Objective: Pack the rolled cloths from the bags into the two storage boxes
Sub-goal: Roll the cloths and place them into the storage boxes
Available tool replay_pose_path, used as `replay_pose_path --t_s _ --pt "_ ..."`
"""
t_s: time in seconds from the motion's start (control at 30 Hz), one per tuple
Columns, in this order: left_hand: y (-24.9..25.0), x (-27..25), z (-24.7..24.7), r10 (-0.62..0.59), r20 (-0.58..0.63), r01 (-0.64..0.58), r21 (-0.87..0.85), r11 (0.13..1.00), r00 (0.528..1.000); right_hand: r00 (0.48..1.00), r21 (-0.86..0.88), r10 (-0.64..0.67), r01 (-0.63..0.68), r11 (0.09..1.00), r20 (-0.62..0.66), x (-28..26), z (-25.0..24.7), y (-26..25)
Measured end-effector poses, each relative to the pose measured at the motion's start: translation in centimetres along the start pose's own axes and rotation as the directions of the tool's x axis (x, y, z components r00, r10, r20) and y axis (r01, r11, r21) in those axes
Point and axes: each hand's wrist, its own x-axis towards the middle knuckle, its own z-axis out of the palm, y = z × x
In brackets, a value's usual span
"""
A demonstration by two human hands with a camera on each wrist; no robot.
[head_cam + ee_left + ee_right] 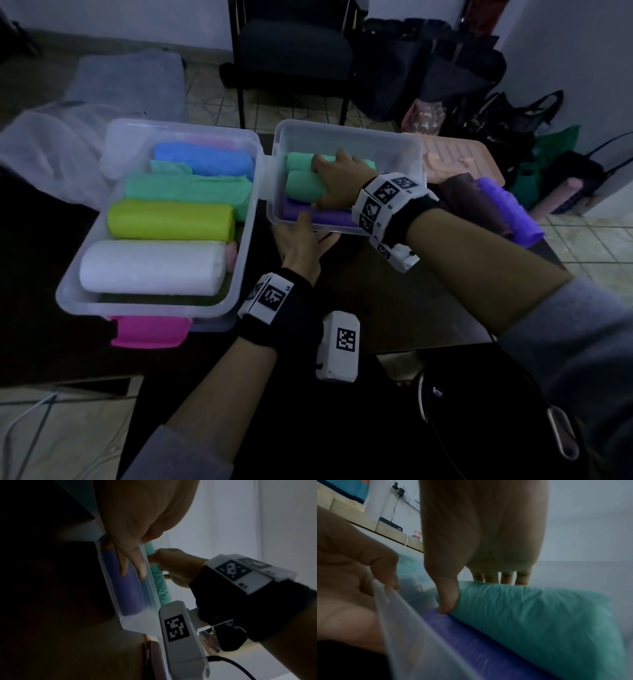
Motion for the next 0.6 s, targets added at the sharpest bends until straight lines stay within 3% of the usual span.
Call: replay_pose_path --t_s 0.2,0.6 --pt "0.1 0.2 0.0 -0.017 0.006 0.017 -0.020 1.000 1.000 0.996 -0.126 -0.052 0.043 0.991 -0.066 0.5 -0.1 -0.3" --pt "0.1 0.9 0.6 0.054 -0.066 -0.053 0.020 0.998 0.996 0.972 0.068 -0.078 0.095 0.993 -0.221 1.0 1.4 -0.1"
